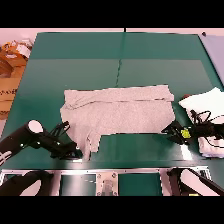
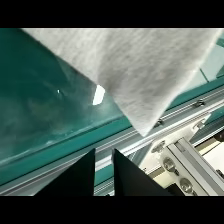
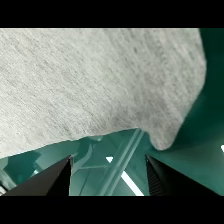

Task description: Fold the shirts.

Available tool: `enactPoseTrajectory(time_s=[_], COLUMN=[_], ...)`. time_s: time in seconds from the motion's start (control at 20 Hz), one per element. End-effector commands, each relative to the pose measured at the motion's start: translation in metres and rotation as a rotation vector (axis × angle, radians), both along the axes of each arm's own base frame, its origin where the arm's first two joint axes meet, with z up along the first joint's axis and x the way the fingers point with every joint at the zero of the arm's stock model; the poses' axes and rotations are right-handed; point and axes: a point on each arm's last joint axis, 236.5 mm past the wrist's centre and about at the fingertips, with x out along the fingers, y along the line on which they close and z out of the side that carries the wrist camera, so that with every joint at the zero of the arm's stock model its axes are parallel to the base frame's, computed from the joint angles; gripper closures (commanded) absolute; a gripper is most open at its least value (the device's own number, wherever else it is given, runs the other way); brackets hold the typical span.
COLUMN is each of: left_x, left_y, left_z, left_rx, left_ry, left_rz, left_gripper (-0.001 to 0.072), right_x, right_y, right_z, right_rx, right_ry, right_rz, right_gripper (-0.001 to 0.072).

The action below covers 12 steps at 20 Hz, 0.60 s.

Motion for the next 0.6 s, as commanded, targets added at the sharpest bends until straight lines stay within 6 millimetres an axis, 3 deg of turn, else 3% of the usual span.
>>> enactPoseTrajectory(time_s=[0.0, 0.05, 0.1, 0.15, 0.25, 0.35, 0.45, 0.5, 0.55], left_x=[0.011, 0.015, 0.018, 0.023, 0.039, 0.067, 0.074, 0.070, 0.067], left_y=[0.014, 0.031, 0.051, 0.064, 0.060, 0.041, 0.034, 0.031, 0.025], left_z=[0.012, 0.012, 0.013, 0.017, 0.025, 0.028, 0.015, 0.006, 0.000], left_rx=[0.079, 0.171, 0.275, 0.332, 0.308, 0.188, 0.130, 0.115, 0.080], left_ry=[-0.049, -0.084, -0.117, -0.167, -0.256, -0.335, -0.341, -0.313, -0.279], left_rz=[0.012, 0.045, 0.108, 0.163, 0.324, 0.496, 0.586, 0.620, 0.666], left_gripper=[0.0549, 0.0565, 0.0686, 0.0687, 0.0687, 0.0687, 0.0680, 0.0403, 0.0070], right_x=[-0.001, 0.000, 0.001, 0.004, 0.006, 0.007, 0.007, 0.007, 0.007], right_y=[-0.004, -0.005, -0.006, -0.008, -0.009, -0.009, -0.009, -0.009, -0.009], right_z=[-0.008, -0.008, -0.008, -0.009, -0.009, -0.009, -0.009, -0.009, -0.009], right_rx=[-0.028, -0.031, -0.037, -0.045, -0.049, -0.047, -0.046, -0.046, -0.046], right_ry=[-0.004, -0.006, -0.011, -0.019, -0.026, -0.030, -0.029, -0.030, -0.030], right_rz=[-0.009, -0.011, -0.014, -0.019, -0.026, -0.029, -0.029, -0.030, -0.030], right_gripper=[0.0177, 0.0177, 0.0177, 0.0177, 0.0176, 0.0176, 0.0177, 0.0177, 0.0176])
